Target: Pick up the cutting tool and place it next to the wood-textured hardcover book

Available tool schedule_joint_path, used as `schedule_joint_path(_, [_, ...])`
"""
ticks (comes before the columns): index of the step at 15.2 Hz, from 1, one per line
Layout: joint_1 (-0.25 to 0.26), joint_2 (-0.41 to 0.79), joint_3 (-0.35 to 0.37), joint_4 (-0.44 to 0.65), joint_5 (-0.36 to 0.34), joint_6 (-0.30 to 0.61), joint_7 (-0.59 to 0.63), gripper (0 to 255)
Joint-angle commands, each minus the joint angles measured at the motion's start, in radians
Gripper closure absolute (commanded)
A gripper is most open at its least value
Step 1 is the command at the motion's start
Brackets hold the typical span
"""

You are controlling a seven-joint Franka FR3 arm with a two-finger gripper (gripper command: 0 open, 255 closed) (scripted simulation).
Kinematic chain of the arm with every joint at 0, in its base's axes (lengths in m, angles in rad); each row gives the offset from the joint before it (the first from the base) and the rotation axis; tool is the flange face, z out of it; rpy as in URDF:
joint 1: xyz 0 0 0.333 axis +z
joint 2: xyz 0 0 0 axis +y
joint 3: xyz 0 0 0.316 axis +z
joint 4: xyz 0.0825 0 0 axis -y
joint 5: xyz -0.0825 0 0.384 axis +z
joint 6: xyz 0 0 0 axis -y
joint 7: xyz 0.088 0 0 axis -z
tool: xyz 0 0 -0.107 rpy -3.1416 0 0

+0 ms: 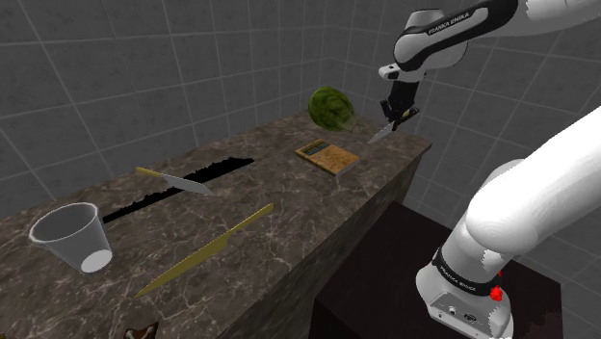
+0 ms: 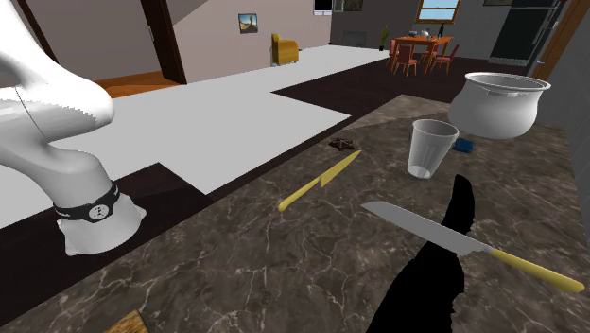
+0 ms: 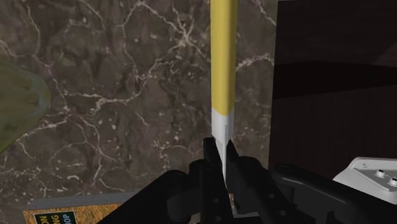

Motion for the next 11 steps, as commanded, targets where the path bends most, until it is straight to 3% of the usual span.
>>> schedule_joint_path(1, [0.001, 0.012, -0.006, -0.019, 0.001, 0.031, -0.002, 255])
schedule_joint_path(11, [0.009, 0.093, -0.039, -0.095, 0.018, 0.184, -0.02, 255])
